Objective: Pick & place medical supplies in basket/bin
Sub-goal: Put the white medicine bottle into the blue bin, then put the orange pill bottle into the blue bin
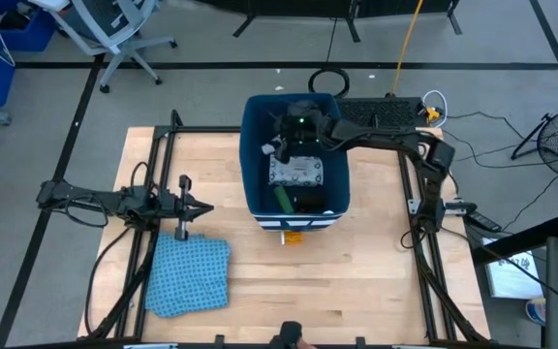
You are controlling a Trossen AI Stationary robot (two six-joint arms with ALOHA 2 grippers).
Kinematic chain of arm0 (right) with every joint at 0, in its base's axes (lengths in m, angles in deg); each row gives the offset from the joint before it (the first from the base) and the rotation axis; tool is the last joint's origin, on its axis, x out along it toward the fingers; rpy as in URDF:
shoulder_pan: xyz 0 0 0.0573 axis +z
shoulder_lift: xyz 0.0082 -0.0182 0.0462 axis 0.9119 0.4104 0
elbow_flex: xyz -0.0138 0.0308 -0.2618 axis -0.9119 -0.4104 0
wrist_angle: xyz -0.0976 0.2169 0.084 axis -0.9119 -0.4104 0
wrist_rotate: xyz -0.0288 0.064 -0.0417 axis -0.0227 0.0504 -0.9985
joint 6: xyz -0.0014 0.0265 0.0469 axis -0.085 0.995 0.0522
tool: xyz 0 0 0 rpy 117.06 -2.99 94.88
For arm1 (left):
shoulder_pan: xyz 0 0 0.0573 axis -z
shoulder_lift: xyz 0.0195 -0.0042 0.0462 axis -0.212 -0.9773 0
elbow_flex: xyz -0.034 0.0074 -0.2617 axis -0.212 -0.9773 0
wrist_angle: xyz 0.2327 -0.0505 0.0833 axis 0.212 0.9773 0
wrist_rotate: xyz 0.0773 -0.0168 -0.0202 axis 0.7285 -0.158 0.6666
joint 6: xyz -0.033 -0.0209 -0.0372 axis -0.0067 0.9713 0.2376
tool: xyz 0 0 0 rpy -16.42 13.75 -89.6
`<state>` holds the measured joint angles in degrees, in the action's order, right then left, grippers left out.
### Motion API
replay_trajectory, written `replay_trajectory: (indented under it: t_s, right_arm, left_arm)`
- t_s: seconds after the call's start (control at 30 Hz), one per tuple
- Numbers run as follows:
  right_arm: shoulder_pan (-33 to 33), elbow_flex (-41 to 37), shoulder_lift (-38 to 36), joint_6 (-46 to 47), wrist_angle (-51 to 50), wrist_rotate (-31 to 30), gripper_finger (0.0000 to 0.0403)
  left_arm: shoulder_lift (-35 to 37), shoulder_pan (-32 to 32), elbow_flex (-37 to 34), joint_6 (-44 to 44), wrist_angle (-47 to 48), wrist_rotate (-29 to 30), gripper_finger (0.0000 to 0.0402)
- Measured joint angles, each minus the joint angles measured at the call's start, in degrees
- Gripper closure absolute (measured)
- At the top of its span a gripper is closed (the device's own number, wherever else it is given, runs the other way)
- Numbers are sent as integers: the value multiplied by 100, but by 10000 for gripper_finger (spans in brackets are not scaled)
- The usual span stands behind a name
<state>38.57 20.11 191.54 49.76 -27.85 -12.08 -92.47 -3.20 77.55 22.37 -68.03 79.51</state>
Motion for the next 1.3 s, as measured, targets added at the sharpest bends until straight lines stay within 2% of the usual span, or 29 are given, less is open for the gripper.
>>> replay_trajectory:
  t_s: [0.27, 0.4, 0.53, 0.63, 0.73, 0.83, 0.97, 1.3]
  right_arm:
    - [28, 0, -754, 6, -258, 0, 147]
    - [105, 0, -1472, 8, -575, 12, 149]
    - [171, 0, -2354, 10, -1301, 214, 154]
    - [233, 0, -2995, 55, -2017, 505, 179]
    - [360, -142, -3639, 238, -2520, 695, 229]
    - [534, -700, -4374, 376, -2547, 1076, 297]
    - [863, -1828, -5397, 542, -2284, 1242, 387]
    - [1452, -5787, -8389, 1211, 475, 1246, 400]
  left_arm:
    - [0, 0, 0, 191, -37, -62, 380]
    - [0, 0, 0, 216, -31, -64, 380]
    - [0, 0, 0, 225, 8, -60, 380]
    - [0, 0, 0, 224, 44, -51, 380]
    - [-2, 0, 0, 230, 78, -21, 380]
    - [-2, 0, 0, 245, 65, -9, 380]
    - [-1, 0, 0, 267, 36, -9, 380]
    - [-2, 0, 0, 568, 35, -5, 380]
